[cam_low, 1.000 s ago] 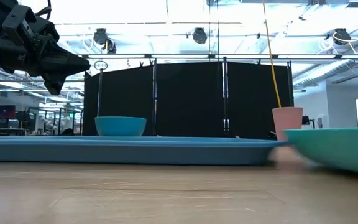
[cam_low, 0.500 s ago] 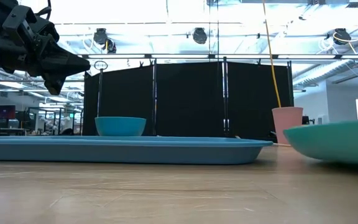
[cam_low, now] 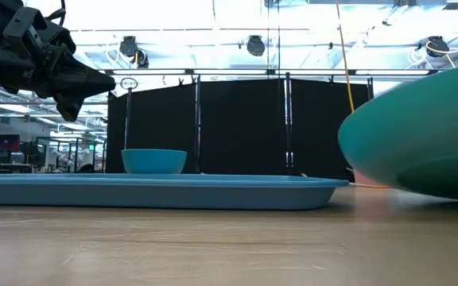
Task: Set up tray
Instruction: Put the green plate on the blue serving tray
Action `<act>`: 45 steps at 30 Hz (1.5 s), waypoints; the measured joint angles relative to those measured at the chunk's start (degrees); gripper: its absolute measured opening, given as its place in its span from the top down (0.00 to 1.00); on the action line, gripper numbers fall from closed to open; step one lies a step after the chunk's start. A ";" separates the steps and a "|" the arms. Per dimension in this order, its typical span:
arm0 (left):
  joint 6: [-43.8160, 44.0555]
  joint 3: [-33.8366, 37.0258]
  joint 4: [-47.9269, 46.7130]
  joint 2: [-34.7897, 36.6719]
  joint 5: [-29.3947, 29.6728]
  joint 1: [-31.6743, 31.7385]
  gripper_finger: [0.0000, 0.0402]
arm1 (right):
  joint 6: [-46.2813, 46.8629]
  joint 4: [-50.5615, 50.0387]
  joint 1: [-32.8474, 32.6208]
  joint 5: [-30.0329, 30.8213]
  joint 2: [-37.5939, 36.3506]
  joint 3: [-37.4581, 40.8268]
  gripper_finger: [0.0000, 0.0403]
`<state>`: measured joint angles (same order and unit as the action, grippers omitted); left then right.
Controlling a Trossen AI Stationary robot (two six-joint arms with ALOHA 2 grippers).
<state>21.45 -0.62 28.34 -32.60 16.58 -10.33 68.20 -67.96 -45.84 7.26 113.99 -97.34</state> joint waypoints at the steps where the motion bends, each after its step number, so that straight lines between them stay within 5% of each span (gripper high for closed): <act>1: -0.02 0.00 0.00 -0.02 0.00 0.00 0.90 | -0.03 -0.56 0.00 0.04 0.00 0.00 1.00; 20: -0.07 0.00 -0.35 0.00 0.04 0.00 0.90 | -3.51 -12.51 0.39 10.77 -0.07 -2.85 1.00; 29: 0.20 -0.02 -0.35 -0.02 0.04 0.01 0.90 | -20.55 -10.22 8.12 16.97 -0.15 -3.15 1.00; 45: 3.16 -0.02 0.16 -0.02 -5.64 0.01 0.90 | -53.37 11.09 22.79 13.72 -0.15 -3.15 1.00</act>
<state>24.61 -0.64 28.50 -32.62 10.94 -10.31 14.82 -56.87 -23.06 20.98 113.84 -100.49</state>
